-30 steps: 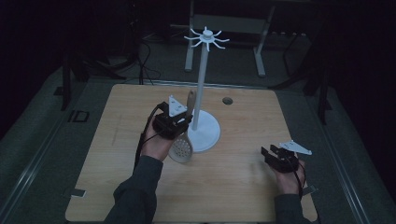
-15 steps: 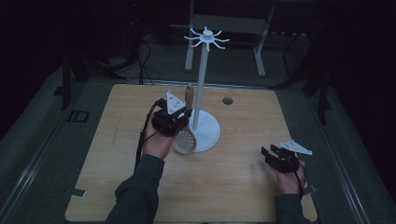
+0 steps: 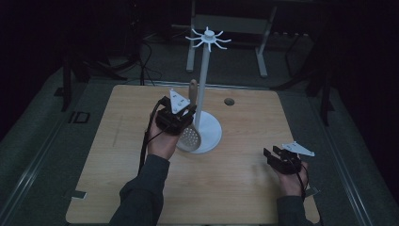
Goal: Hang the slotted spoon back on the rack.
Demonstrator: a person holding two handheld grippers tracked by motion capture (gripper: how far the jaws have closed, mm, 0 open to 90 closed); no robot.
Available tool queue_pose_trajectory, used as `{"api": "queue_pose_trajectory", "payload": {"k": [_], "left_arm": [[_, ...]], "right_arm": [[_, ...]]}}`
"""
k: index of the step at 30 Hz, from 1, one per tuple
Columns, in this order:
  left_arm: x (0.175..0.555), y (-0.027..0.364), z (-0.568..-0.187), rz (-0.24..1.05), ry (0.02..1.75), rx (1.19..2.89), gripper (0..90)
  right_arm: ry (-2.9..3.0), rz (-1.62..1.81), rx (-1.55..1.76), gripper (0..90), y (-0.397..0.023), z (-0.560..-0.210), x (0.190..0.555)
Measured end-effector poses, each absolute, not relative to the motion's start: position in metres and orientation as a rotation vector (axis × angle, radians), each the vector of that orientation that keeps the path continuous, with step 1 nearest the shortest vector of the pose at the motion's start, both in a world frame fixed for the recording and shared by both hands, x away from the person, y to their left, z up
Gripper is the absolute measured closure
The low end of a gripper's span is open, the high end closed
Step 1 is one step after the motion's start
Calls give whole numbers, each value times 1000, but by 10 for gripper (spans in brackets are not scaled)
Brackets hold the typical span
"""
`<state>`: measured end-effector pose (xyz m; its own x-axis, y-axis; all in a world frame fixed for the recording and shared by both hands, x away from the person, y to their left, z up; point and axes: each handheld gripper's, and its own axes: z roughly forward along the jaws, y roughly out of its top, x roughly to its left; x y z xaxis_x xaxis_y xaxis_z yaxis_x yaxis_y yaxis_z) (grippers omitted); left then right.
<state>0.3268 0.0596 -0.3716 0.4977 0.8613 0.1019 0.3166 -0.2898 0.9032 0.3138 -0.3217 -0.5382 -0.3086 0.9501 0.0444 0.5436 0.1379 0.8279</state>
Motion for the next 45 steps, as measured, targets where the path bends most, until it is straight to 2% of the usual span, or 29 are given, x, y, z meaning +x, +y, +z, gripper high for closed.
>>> {"api": "queue_pose_trajectory", "payload": {"k": [20, 45], "left_arm": [[323, 54, -359, 841, 1056, 1697, 740], [319, 46, -344, 946, 1055, 1636, 740]], "right_arm": [[1924, 1053, 1429, 541, -322, -539, 314], [1924, 1051, 1433, 540, -322, -539, 314]]}}
